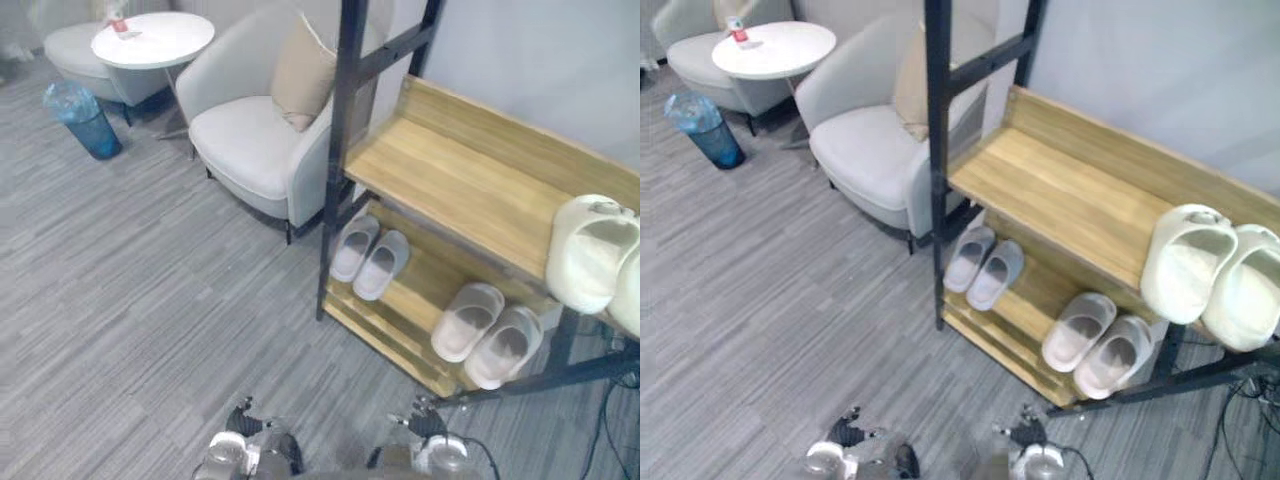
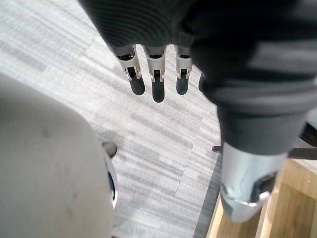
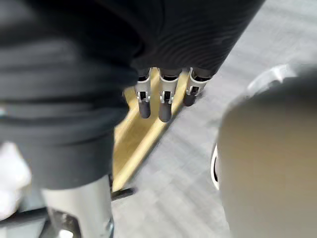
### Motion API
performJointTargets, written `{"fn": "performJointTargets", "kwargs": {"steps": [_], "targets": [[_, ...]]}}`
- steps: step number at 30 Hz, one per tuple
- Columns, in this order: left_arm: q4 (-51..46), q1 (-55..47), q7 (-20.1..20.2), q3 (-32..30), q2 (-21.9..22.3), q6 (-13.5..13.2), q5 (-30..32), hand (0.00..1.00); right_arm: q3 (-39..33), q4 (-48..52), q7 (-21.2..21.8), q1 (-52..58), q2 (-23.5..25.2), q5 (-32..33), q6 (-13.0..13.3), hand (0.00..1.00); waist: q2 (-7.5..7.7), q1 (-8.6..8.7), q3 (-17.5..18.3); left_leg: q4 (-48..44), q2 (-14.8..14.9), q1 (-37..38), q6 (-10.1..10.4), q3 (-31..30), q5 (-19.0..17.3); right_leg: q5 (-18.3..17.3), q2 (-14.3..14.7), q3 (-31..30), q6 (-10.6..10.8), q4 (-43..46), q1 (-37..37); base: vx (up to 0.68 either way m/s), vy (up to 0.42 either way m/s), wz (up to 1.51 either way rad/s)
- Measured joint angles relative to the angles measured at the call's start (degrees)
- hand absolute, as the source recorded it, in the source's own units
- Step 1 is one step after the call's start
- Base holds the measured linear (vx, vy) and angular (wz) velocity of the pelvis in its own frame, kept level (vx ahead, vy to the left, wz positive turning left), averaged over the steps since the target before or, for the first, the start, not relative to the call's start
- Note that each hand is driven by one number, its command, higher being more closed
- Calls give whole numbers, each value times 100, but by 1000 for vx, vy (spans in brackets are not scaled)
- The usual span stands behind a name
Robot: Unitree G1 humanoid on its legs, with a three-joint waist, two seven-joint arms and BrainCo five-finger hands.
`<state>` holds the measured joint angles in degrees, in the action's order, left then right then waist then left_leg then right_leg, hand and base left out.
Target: Organize the slippers on the shoe rack
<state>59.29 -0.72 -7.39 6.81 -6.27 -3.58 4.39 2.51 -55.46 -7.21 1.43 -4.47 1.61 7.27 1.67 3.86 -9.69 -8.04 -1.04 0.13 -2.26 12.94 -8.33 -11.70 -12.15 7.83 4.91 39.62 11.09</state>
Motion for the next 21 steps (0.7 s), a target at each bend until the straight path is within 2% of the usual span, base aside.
{"fn": "performJointTargets", "kwargs": {"steps": [2, 4, 5, 6, 7, 8, 9, 11, 12, 14, 15, 16, 18, 19, 21], "targets": [[8, 32, 3, -21, 39, -5, -6, 0, -3, -17, 3, -4, 14, -44, 1, 0, 4, -20, 1, 107, -49, 6, 10, -430, 68, -238, 588, -769, -1, -417, 157, 131, -45, 130], [70, 42, 10, -129, 66, -10, -13, 0, -3, -21, 14, -8, 32, -46, 11, 0, 3, -9, 5, 205, -116, 7, 55, -851, 128, -237, 991, -1542, 20, -988, 297, 194, -125, 128], [116, 57, 6, -201, 69, -7, -17, 0, -2, -34, 19, -12, 44, -40, 16, 0, 40, 7, 24, 198, -161, 27, 106, -1117, 147, -174, 1211, -2109, 10, -1374, 274, 262, -199, 130], [120, 44, 11, -239, 61, -10, -21, 0, 2, -75, 43, 25, 55, -33, 16, 0, 109, 6, 91, 174, -276, 17, 156, -1377, 119, 72, 1186, -2336, -127, -1794, 201, 238, -194, 145], [160, 69, 3, -281, 81, -9, -22, 0, -14, -94, 63, 40, 64, 22, 38, 0, 184, 11, 94, 162, -343, 66, 202, -1587, 85, 191, 1072, -2195, -173, -1859, 142, 271, -201, 139], [220, 108, 9, -339, 194, -10, -22, 0, -3, -172, 59, 25, 23, 66, 33, 0, 19, -12, 157, 186, -246, 90, 261, -1785, 70, 185, 1078, -1926, -197, -1968, -9, 282, -165, 107], [195, 111, 2, -396, 295, -45, -26, 0, 4, -186, 64, -1, -4, 64, -8, 0, -71, -108, 197, 194, -149, 93, 328, -1854, 19, 159, 1114, -1782, -243, -2039, -69, 273, -137, 77], [203, 96, -13, -541, 397, -74, -72, 0, 45, -179, 73, -16, -17, 67, -13, 0, -127, -93, 204, 96, -4, 83, 448, -1786, -57, 119, 1124, -1380, -312, -2090, -242, 183, -107, 71], [200, 123, -11, -546, 443, -74, -98, 0, 42, -179, 66, 3, -15, 77, -13, 0, -119, -23, 188, -88, 94, 17, 568, -1533, -150, 119, 1108, -1131, -313, -2123, -380, 142, -116, 95], [197, 181, -15, -546, 525, -76, -123, 0, 54, -170, 39, 22, 2, 90, -5, 0, -58, -20, 134, -474, 333, -95, 704, -685, -331, 76, 1103, -811, -386, -2149, -676, 86, -80, 90], [190, 189, -16, -444, 530, -83, -125, 0, 99, -173, 38, 42, 0, 91, -3, 0, -20, -40, 123, -648, 466, -147, 651, -116, -386, 22, 1082, -620, -463, -2154, -817, 63, -54, 87], [183, 183, -17, -327, 500, -82, -132, 0, 134, -173, 39, 57, -9, 89, -2, 0, -1, -62, 156, -710, 514, -234, 579, 187, -346, 7, 1060, -509, -457, -2161, -835, 62, -35, 78], [138, 172, -25, -235, 430, -81, -189, 0, 248, -179, 37, 76, 1, 88, -3, 0, 71, -94, 195, -600, 422, -359, 506, 403, -201, -28, 919, -300, -407, -2266, -837, 44, 21, 77], [98, 184, -25, -122, 368, -76, -223, 0, 234, -179, 38, 90, 37, 91, -5, 0, 124, -70, 226, -368, 310, -453, 469, 581, -37, -28, 734, -12, -401, -2427, -845, 21, 55, 112], [122, 289, -23, -49, 349, -63, -223, 0, 224, -181, 32, 78, -27, 89, -15, 0, 22, -8, 239, -230, 492, -525, 276, 1576, -21, -25, 619, 408, -390, -2613, -878, 15, 67, 117]]}}
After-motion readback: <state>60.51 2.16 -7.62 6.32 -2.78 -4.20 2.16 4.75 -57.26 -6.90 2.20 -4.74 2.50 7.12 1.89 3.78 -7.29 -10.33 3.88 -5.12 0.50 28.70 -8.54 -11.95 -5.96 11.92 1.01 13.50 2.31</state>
